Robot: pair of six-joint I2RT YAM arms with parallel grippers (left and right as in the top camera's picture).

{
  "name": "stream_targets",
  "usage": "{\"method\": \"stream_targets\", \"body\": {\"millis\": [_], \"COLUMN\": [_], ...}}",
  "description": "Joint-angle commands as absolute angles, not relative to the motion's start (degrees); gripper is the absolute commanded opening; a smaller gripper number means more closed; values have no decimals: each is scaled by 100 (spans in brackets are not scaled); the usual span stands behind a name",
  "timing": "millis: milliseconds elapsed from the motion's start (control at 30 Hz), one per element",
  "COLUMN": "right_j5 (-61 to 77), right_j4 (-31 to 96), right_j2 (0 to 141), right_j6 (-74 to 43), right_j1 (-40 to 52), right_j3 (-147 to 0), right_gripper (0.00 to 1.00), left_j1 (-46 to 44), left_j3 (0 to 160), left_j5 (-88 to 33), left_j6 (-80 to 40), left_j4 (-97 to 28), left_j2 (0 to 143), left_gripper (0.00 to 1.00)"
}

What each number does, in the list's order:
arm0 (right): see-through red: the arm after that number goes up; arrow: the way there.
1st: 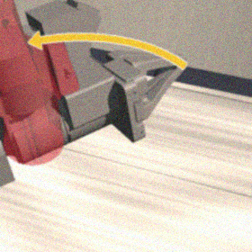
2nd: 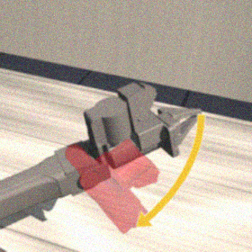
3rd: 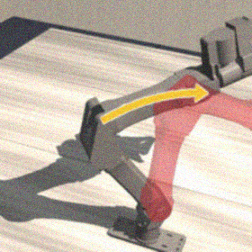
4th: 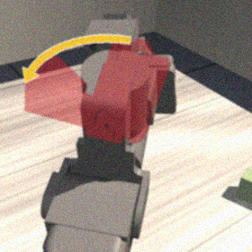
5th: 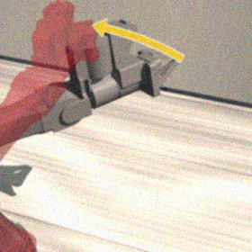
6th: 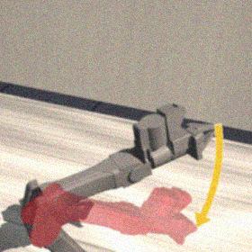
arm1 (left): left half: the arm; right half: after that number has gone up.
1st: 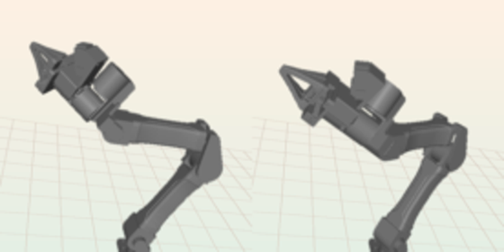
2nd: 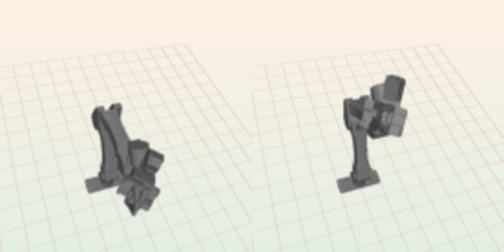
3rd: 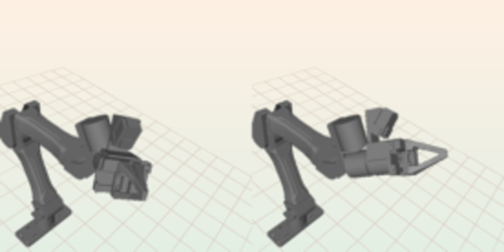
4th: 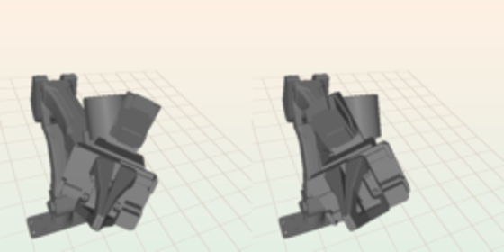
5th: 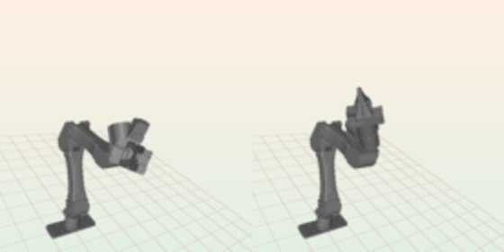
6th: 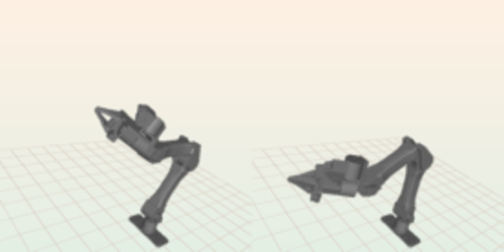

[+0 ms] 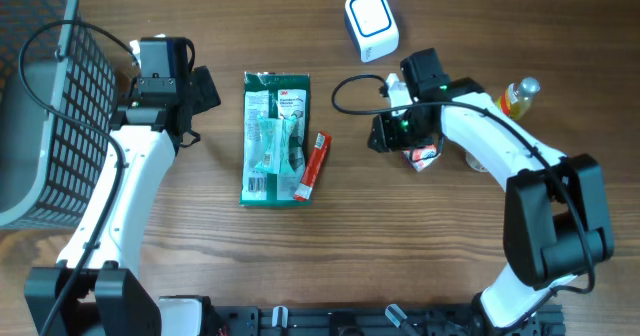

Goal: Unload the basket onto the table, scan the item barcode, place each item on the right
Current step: 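Carry the snack pack right, set it by the jar, open gripper, then move the right gripper over the red sausage sticks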

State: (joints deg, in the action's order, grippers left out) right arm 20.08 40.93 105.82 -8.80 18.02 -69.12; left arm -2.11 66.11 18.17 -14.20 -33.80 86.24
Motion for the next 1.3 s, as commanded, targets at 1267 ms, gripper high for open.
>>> {"method": "stream_targets", "body": {"millis": [1267], "right_j5": [-1533], "right_j4": [4504], "right_j2": [10652], "right_j6": [-1826], "right_j1": [1780], "right_j3": [-6512], "right_gripper": [51], "left_j1": [-185], "left_j3": [6672], "left_j5": [1870], "left_j6": [-1369], "left_j4": [-3363], "left_j2": [8619], "left_gripper": [100]}}
